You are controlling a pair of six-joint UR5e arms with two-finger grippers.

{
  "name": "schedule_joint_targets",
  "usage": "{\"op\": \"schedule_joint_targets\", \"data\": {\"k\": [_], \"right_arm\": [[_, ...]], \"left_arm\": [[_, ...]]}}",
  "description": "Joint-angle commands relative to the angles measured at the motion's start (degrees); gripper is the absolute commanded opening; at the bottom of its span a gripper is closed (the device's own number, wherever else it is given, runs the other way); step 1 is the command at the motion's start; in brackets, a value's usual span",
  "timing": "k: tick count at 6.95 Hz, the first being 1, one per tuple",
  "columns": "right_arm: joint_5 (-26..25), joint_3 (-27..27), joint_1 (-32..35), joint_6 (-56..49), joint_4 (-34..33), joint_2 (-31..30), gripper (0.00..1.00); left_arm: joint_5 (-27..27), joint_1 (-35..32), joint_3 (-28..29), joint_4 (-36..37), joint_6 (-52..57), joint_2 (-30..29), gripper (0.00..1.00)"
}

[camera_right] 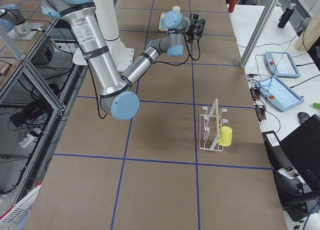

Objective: Transfer IKEA cup to right arm and place on rack

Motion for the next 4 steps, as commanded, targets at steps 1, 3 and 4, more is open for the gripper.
{"op": "schedule_joint_targets", "data": {"k": [1, 3, 4], "right_arm": [[-0.1, 0.1, -1.1, 0.9, 0.7, 0.1, 1.0], [-0.2, 0.2, -2.2, 1.5, 0.8, 0.2, 1.0], [-1.2, 0.0, -3.6, 3.0, 0.8, 1.5, 1.0]], "left_arm": [[-0.5, -1.5, -1.4, 19.2, -1.3, -18.0, 0.0], [-12.1, -1.2, 2.0, 16.5, -15.2, -26.9, 0.0], [-17.4, -0.9, 3.9, 8.3, -23.0, -27.8, 0.0]]}}
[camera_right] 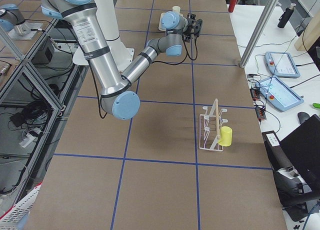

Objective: Transfer IKEA cup to right arm and place on rack

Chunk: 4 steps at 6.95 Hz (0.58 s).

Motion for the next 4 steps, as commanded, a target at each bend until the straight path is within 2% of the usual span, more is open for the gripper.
{"op": "schedule_joint_targets", "data": {"k": [1, 3, 4], "right_arm": [[-5.2, -0.2, -4.3, 3.8, 0.0, 2.6, 1.0], [-16.9, -0.4, -13.5, 6.9, 0.0, 6.3, 1.0], [-20.1, -0.5, -15.8, 9.8, 0.9, 7.7, 1.0]], "left_arm": [[-9.0, 0.4, 5.6, -19.1, -18.5, -2.9, 0.0], [-8.6, 2.6, 13.7, -46.6, -39.8, -3.0, 0.0], [-8.5, 2.9, 17.2, -55.8, -45.9, -3.1, 0.0]]}}
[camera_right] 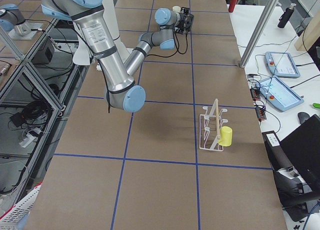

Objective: Transfer IKEA cup to right arm and place on rack

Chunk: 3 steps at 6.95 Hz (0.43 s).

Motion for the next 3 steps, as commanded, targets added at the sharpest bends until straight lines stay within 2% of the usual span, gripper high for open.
{"op": "schedule_joint_targets", "data": {"k": [1, 2, 3], "right_arm": [[-9.6, -0.8, -6.4, 3.5, 3.3, 2.4, 1.0], [-12.6, -2.3, -8.1, 3.6, 6.8, 2.4, 1.0], [-12.8, -2.5, -8.1, 3.6, 7.2, 2.4, 1.0]], "left_arm": [[2.2, 0.6, 6.3, -19.4, -14.3, -0.2, 0.0], [9.4, 2.8, 6.6, -25.8, -20.5, -0.2, 0.0], [16.2, 7.6, 6.9, -33.0, -28.2, -0.2, 0.0]]}}
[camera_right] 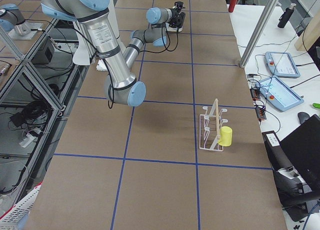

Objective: Transfer IKEA cup to right arm and place on rack

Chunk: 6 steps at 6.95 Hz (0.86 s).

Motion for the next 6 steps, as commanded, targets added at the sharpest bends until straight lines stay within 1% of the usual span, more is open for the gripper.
{"op": "schedule_joint_targets", "data": {"k": [1, 2, 4, 5, 6], "right_arm": [[-2.0, -0.8, -0.9, 0.3, 1.8, 0.3, 1.0], [-2.5, -0.8, -0.8, 0.3, 1.8, 0.3, 1.0], [-2.7, -0.8, -0.7, 1.2, 3.5, 0.2, 1.0], [-3.2, -0.8, -0.7, 2.2, 3.7, 0.3, 1.0], [-3.4, -0.8, -0.8, 3.9, 3.9, 0.3, 1.0]], "left_arm": [[15.9, 7.7, 1.2, -16.5, -17.6, 0.0, 0.0], [20.1, 10.1, 3.4, -25.7, -25.1, 0.2, 0.0], [20.4, 11.3, 9.2, -43.6, -30.6, 0.7, 0.0], [22.4, 11.4, 11.1, -52.2, -37.5, 0.8, 0.0], [27.4, 13.7, 11.2, -57.4, -44.3, 0.7, 0.0]]}}
